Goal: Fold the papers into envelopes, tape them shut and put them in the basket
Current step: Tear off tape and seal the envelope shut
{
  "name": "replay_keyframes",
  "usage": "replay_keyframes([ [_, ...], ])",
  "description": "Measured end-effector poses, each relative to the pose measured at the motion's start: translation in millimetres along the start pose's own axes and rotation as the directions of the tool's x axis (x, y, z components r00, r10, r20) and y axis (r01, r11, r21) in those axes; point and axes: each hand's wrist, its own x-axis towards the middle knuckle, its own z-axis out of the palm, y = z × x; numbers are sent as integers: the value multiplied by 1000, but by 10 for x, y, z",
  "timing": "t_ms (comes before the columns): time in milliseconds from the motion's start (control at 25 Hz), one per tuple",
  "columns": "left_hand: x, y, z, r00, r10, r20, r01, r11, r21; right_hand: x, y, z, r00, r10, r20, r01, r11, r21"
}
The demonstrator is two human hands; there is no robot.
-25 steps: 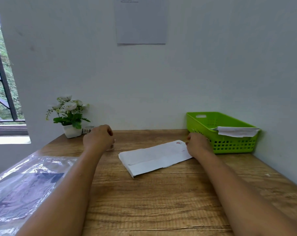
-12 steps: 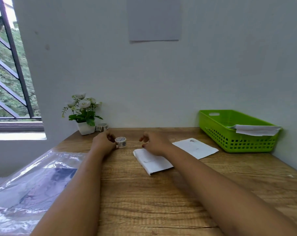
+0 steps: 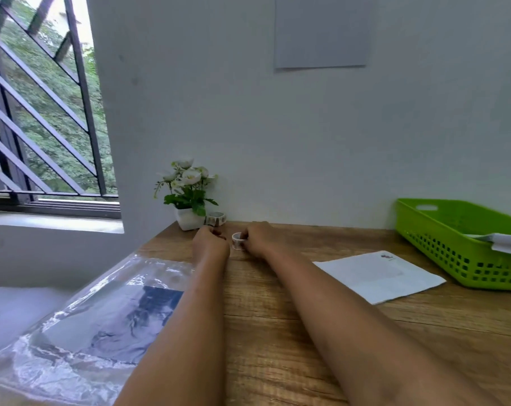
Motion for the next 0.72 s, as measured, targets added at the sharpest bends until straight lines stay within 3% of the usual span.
replay_keyframes([
  [200, 100, -36, -63, 986, -121, -117, 107, 988, -114, 380, -225, 140, 1000, 8, 25, -8, 1000, 13],
  [360, 88, -34, -70, 983, -156, -96, 135, 971, -196, 559, -325, 152, 994, 0, 112, -8, 997, 71],
  [480, 83, -32, -61, 987, -138, -81, 123, 979, -160, 543, -248, 104, 992, 2, 125, -21, 989, 146],
  [640, 42, -13, -51, 996, -81, -33, 78, 993, -87, 359, 137, -186, 999, 50, -18, -46, 981, 189],
  [720, -6, 25, -40, 1000, -20, 4, 20, 999, -28, 215, 442, -411, 995, 95, -22, -87, 968, 234],
])
